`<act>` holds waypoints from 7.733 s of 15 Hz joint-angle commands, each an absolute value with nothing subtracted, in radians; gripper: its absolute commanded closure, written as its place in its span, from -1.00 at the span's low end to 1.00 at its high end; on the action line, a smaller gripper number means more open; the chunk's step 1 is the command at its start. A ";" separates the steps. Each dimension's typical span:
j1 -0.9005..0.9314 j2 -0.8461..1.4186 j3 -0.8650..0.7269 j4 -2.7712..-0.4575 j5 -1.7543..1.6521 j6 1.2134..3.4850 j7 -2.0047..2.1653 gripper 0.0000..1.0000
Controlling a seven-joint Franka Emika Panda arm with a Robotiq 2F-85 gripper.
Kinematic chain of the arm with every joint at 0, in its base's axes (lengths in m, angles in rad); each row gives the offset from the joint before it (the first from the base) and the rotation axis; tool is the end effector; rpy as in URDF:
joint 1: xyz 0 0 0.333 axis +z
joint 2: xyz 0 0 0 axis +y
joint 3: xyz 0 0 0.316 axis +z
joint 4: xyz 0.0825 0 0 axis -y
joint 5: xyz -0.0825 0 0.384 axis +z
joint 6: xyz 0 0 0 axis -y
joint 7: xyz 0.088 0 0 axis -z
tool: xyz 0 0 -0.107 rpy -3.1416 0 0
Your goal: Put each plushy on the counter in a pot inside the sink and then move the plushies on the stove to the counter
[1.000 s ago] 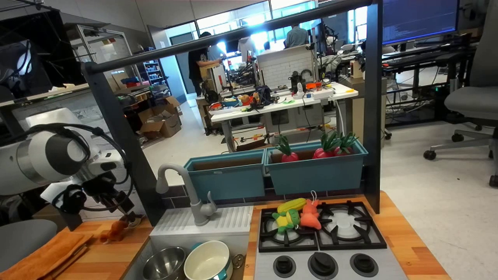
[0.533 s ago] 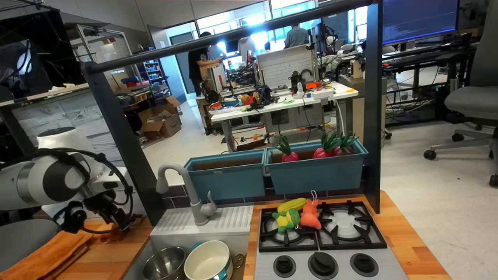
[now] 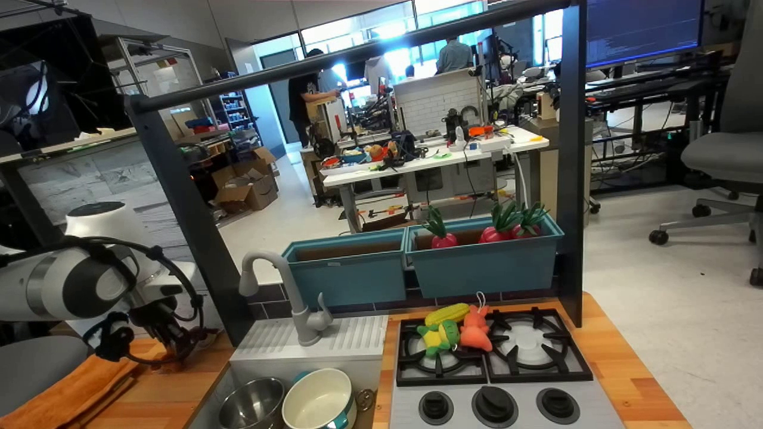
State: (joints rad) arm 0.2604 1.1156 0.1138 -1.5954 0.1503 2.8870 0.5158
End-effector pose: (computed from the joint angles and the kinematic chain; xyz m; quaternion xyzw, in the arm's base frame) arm 0.6215 0.2266 -0.0043 -0.9777 0.1762 -0.0475 0.1038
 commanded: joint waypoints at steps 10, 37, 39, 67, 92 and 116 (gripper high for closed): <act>0.260 0.758 -0.080 -1.922 0.227 2.666 0.668 0.94; 0.357 1.083 -0.032 -1.679 0.234 3.090 0.548 -1.00; 0.376 1.153 -0.043 -1.619 0.229 3.148 0.507 -1.00; 0.116 1.314 0.359 -1.502 0.115 3.440 0.241 0.91; 0.565 1.248 -0.153 -1.525 0.229 3.126 0.496 -1.00; 0.601 0.824 -0.236 -2.029 0.415 3.052 0.541 0.91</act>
State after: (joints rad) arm 0.5410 0.9722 -0.1382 -1.8519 0.3911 3.1410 0.4661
